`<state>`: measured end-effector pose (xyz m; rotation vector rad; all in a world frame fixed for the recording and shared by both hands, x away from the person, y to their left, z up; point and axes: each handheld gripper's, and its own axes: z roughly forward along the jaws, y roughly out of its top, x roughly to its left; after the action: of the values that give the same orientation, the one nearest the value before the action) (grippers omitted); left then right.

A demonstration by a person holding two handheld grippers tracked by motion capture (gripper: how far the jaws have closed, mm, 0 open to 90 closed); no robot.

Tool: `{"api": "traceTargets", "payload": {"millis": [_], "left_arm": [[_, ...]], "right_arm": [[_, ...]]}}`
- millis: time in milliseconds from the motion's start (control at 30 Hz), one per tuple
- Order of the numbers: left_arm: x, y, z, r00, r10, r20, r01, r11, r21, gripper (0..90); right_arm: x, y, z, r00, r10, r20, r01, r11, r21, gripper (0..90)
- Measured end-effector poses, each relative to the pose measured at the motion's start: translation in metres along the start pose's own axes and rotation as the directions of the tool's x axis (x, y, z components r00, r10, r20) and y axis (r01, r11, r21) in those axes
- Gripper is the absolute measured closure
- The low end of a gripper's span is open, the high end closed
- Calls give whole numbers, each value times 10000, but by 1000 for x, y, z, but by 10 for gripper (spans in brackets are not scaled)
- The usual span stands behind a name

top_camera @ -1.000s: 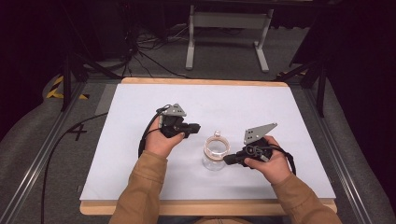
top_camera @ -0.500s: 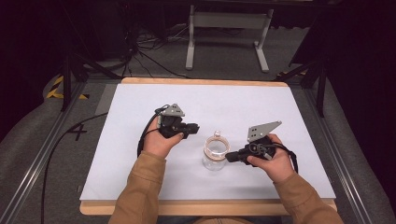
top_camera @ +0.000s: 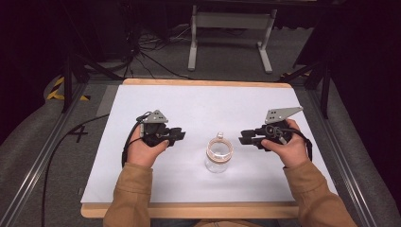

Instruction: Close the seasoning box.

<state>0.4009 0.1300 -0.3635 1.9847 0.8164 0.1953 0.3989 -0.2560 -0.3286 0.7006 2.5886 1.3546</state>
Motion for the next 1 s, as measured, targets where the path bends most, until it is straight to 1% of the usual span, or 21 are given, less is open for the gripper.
{"api": "traceTargets", "payload": {"millis": [33,100,133,200,233,300,333,367,400,433,467,500,533,567,600,633,700,833,867,933,1000], "left_arm": [[2,-2,-2,10000,-33,-87,33,10000,-24,716],[4,-5,-6,9994,-268,-215,267,9996,-52,705],[6,-7,-7,9992,-180,-351,180,9998,-8,698],[10,-10,-9,9982,-292,-527,298,9995,107,682],[12,-11,-9,9981,-368,-499,374,9992,107,677],[17,-13,-10,9971,-405,-647,419,9989,207,665],[19,-15,-10,9962,-508,-705,527,9983,257,659],[22,-16,-10,9951,-524,-844,556,9978,359,651],[24,-18,-10,9943,-622,-861,659,9970,404,645],[27,-19,-9,9937,-645,-915,691,9964,480,639],[27,-19,-9,9937,-645,-915,691,9964,480,632],[32,-22,-7,9925,-752,-963,807,9953,537,628],[32,-22,-7,9925,-752,-963,807,9953,537,625],[34,-24,-5,9908,-909,-1000,966,9939,538,625],[36,-26,-4,9902,-935,-1042,994,9936,531,619],[38,-27,-3,9901,-922,-1059,986,9935,575,613],[42,-30,-1,9888,-960,-1144,1040,9924,663,608],[49,-35,3,9874,-937,-1276,1025,9926,647,579],[50,-36,4,9863,-1023,-1298,1115,9916,662,571],[54,-40,5,9856,-1000,-1364,1114,9906,789,562],[56,-42,6,9837,-1069,-1448,1188,9899,767,551]], "right_arm": [[-4,-1,-1,9999,61,94,-61,10000,25,666],[-12,-3,-2,9993,245,286,-249,9996,146,651],[-16,-4,-2,9988,320,381,-327,9993,158,639],[-25,-7,-3,9965,439,705,-459,9986,270,621],[-28,-9,-4,9952,498,842,-526,9981,311,610],[-35,-12,-5,9932,601,992,-636,9975,321,590],[-39,-15,-6,9930,725,935,-752,9968,261,580],[-43,-18,-6,9934,847,778,-861,9962,144,566],[-48,-21,-6,9931,1022,575,-1022,9948,-15,553],[-52,-23,-6,9918,1148,562,-1149,9934,-24,546],[-52,-23,-6,9918,1148,562,-1149,9934,-24,546],[-59,-30,-6,9882,1188,968,-1214,9924,221,521],[-59,-30,-6,9882,1188,968,-1214,9924,221,521],[-62,-32,-6,9861,1193,1161,-1235,9919,293,516],[-66,-36,-5,9823,1219,1423,-1291,9907,426,513],[-69,-39,-5,9796,1312,1524,-1399,9890,478,513],[-76,-46,-3,9771,1264,1709,-1394,9880,666,513],[-88,-59,1,9735,1427,1787,-1587,9842,786,516],[-91,-61,1,9730,1418,1823,-1587,9840,814,518],[-96,-67,3,9739,1373,1807,-1541,9846,825,517],[-100,-72,6,9767,1297,1712,-1457,9857,847,517]]}}
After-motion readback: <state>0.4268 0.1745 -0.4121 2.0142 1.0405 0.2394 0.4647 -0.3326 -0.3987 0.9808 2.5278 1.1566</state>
